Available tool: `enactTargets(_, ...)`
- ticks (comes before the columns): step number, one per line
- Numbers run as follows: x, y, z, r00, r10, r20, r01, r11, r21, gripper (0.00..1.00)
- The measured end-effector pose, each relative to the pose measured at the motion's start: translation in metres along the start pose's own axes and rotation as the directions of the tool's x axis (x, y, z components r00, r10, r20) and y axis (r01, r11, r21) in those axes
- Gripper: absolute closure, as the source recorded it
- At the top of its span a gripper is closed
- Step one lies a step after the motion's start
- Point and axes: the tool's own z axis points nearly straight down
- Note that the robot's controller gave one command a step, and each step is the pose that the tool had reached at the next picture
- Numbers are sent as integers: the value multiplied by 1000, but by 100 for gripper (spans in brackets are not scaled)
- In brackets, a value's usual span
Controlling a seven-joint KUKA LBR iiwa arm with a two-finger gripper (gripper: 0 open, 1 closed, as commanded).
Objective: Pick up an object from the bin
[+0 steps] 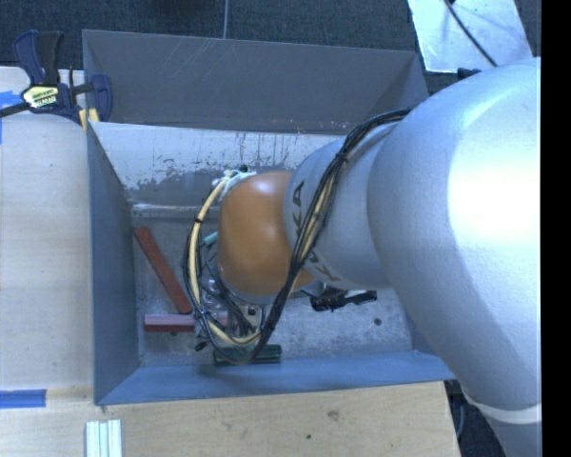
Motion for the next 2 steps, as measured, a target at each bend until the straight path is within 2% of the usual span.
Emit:
enactTargets(1,-15,10,-118,1000,13,7,-13,1000,-3,100)
enactTargets(2,-13,9,-113,1000,13,-1,-13,1000,2,0)
